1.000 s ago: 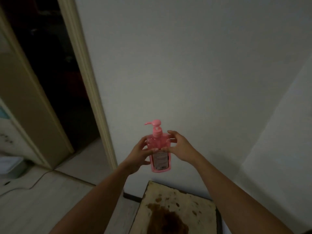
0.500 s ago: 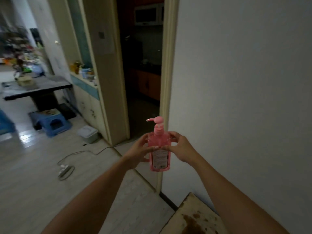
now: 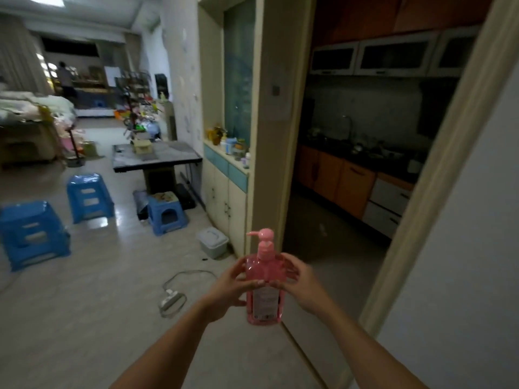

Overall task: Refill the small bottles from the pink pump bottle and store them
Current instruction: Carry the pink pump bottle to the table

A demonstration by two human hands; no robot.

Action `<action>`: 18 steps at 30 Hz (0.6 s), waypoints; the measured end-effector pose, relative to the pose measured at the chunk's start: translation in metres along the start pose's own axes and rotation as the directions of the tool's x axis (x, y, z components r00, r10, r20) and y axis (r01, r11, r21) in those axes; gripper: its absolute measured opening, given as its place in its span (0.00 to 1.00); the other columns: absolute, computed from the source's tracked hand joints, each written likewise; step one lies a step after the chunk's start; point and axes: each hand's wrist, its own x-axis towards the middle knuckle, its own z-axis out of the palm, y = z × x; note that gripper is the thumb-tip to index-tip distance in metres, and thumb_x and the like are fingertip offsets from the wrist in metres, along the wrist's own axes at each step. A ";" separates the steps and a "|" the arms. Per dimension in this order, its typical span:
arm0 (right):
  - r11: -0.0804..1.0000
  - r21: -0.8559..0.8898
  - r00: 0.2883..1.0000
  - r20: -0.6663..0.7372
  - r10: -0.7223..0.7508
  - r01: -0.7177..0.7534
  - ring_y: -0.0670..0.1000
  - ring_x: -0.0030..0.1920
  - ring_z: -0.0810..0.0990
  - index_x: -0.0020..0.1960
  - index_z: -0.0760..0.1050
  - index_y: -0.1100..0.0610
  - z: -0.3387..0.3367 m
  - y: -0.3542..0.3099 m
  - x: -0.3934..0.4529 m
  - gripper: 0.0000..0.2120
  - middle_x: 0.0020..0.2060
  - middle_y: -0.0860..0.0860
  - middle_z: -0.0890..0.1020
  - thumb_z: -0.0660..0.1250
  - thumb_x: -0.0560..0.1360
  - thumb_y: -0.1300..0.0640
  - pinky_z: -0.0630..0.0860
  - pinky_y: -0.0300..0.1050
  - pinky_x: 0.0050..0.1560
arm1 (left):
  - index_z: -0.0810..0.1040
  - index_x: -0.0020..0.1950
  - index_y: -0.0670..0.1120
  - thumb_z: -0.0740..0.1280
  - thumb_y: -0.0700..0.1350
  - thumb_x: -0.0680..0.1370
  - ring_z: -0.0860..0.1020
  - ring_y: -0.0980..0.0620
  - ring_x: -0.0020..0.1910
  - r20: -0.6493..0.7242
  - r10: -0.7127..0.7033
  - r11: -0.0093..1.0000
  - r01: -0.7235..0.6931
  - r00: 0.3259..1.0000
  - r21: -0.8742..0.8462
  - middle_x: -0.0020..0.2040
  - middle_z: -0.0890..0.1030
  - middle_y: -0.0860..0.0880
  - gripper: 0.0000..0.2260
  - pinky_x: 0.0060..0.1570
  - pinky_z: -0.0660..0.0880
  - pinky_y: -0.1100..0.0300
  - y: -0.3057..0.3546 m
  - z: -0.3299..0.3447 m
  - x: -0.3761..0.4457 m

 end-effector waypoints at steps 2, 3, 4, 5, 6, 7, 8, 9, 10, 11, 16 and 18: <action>0.999 0.029 0.999 0.029 -0.036 0.036 0.38 0.52 0.80 0.57 0.72 0.46 0.029 -0.012 0.029 0.24 0.51 0.42 0.81 0.76 0.66 0.62 0.77 0.34 0.52 | 0.70 0.64 0.61 0.77 0.47 0.66 0.75 0.49 0.62 -0.043 -0.006 1.000 0.006 0.999 0.005 0.64 0.76 0.52 0.30 0.57 0.74 0.36 0.008 -0.039 0.004; 0.997 0.046 0.997 0.043 -0.057 0.055 0.37 0.49 0.81 0.55 0.72 0.45 0.045 -0.019 0.046 0.24 0.50 0.43 0.81 0.75 0.66 0.64 0.77 0.32 0.48 | 0.70 0.65 0.61 0.77 0.48 0.65 0.75 0.49 0.62 -0.071 -0.002 1.000 0.003 0.997 0.003 0.64 0.76 0.53 0.31 0.58 0.73 0.35 0.012 -0.061 0.006; 0.996 0.059 0.996 0.055 -0.075 0.071 0.38 0.48 0.81 0.53 0.72 0.45 0.061 -0.025 0.063 0.24 0.49 0.44 0.81 0.75 0.66 0.67 0.77 0.31 0.46 | 0.69 0.65 0.61 0.78 0.48 0.64 0.75 0.49 0.62 -0.095 0.005 1.000 -0.004 0.995 0.007 0.64 0.76 0.53 0.32 0.58 0.73 0.35 0.015 -0.082 0.007; 0.995 0.067 0.995 0.058 -0.080 0.076 0.40 0.49 0.81 0.52 0.73 0.45 0.072 -0.029 0.075 0.24 0.49 0.45 0.81 0.74 0.66 0.68 0.77 0.32 0.46 | 0.69 0.66 0.61 0.78 0.48 0.65 0.75 0.49 0.62 -0.112 0.003 1.000 -0.002 0.994 0.010 0.64 0.76 0.53 0.33 0.58 0.72 0.34 0.019 -0.098 0.009; 0.993 0.076 0.993 0.073 -0.092 0.086 0.44 0.50 0.81 0.52 0.73 0.45 0.083 -0.035 0.086 0.24 0.49 0.46 0.81 0.74 0.66 0.68 0.78 0.34 0.47 | 0.69 0.67 0.61 0.78 0.47 0.65 0.75 0.49 0.62 -0.130 0.005 1.000 -0.003 0.992 0.016 0.64 0.76 0.54 0.33 0.58 0.72 0.34 0.022 -0.112 0.010; 0.991 0.088 0.988 0.108 -0.111 0.102 0.47 0.52 0.80 0.53 0.73 0.45 0.098 -0.041 0.102 0.24 0.50 0.47 0.81 0.74 0.66 0.68 0.78 0.36 0.49 | 0.69 0.67 0.61 0.77 0.47 0.67 0.75 0.49 0.62 -0.161 0.015 1.000 -0.012 0.987 0.016 0.65 0.76 0.54 0.32 0.58 0.72 0.34 0.024 -0.132 0.011; 0.988 0.108 0.982 0.141 -0.125 0.111 0.49 0.54 0.80 0.53 0.73 0.45 0.113 -0.046 0.118 0.24 0.50 0.47 0.81 0.74 0.67 0.67 0.78 0.38 0.51 | 0.69 0.66 0.61 0.77 0.46 0.68 0.75 0.49 0.62 -0.191 0.025 1.000 -0.023 0.981 0.016 0.64 0.76 0.54 0.31 0.58 0.73 0.34 0.026 -0.150 0.012; 0.986 0.115 0.978 0.160 -0.135 0.117 0.49 0.55 0.80 0.54 0.73 0.45 0.123 -0.051 0.130 0.23 0.51 0.47 0.81 0.74 0.67 0.66 0.78 0.40 0.53 | 0.69 0.66 0.61 0.76 0.45 0.69 0.75 0.49 0.62 -0.214 0.025 1.000 -0.022 0.976 0.017 0.64 0.76 0.54 0.29 0.57 0.73 0.34 0.030 -0.163 0.013; 0.985 0.122 0.972 0.185 -0.146 0.124 0.49 0.55 0.79 0.55 0.73 0.45 0.134 -0.056 0.143 0.23 0.52 0.47 0.81 0.74 0.67 0.65 0.78 0.41 0.53 | 0.70 0.65 0.61 0.76 0.45 0.69 0.75 0.49 0.62 -0.237 0.027 1.000 -0.023 0.971 0.018 0.64 0.75 0.54 0.28 0.57 0.73 0.35 0.032 -0.177 0.014; 0.983 0.133 0.965 0.214 -0.151 0.124 0.48 0.55 0.79 0.54 0.73 0.45 0.144 -0.060 0.154 0.22 0.52 0.47 0.81 0.74 0.68 0.65 0.78 0.40 0.52 | 0.70 0.65 0.60 0.75 0.45 0.70 0.75 0.49 0.61 -0.257 0.035 0.999 -0.030 0.966 0.023 0.64 0.75 0.54 0.28 0.57 0.74 0.35 0.034 -0.189 0.015; 0.977 0.145 0.930 0.311 -0.198 0.159 0.47 0.54 0.79 0.57 0.74 0.49 0.192 -0.065 0.227 0.19 0.52 0.48 0.81 0.72 0.70 0.63 0.80 0.38 0.50 | 0.70 0.64 0.58 0.73 0.43 0.72 0.75 0.51 0.58 -0.323 0.036 0.999 -0.030 0.946 0.024 0.63 0.74 0.53 0.25 0.54 0.77 0.39 0.036 -0.255 0.043; 0.974 0.148 0.922 0.324 -0.212 0.172 0.49 0.56 0.79 0.57 0.75 0.47 0.206 -0.063 0.259 0.18 0.52 0.46 0.80 0.72 0.70 0.61 0.80 0.46 0.54 | 0.70 0.65 0.58 0.73 0.44 0.71 0.75 0.49 0.60 -0.350 0.033 0.999 -0.022 0.936 0.034 0.64 0.73 0.54 0.25 0.55 0.76 0.37 0.037 -0.278 0.059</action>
